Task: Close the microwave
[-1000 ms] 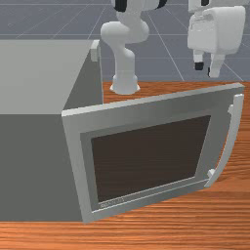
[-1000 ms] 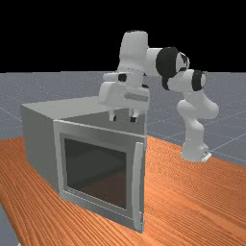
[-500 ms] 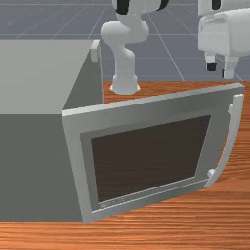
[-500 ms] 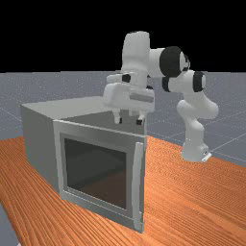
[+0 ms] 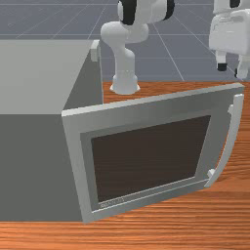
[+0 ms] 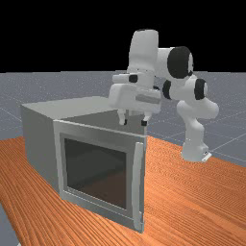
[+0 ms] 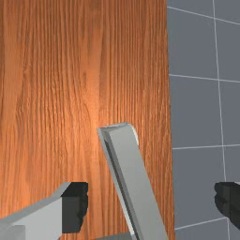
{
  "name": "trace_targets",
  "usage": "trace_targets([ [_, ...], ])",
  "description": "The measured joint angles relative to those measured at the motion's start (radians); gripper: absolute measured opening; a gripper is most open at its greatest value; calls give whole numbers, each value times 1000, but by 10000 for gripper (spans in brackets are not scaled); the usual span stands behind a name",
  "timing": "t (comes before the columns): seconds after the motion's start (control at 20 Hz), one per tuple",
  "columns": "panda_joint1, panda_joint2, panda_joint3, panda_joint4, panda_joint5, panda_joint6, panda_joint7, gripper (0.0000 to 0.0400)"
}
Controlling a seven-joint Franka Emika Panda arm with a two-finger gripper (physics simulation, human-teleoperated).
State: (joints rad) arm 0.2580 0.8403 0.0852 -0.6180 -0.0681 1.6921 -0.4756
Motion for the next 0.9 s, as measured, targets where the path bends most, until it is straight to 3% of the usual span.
trace_targets([
  [0.35, 4, 32, -5, 54, -6, 15, -4, 400],
  [0.45, 0, 0, 0, 0, 0, 0, 0, 400],
  [0.9, -16, -84, 3, -303, 6, 202, 11, 400],
])
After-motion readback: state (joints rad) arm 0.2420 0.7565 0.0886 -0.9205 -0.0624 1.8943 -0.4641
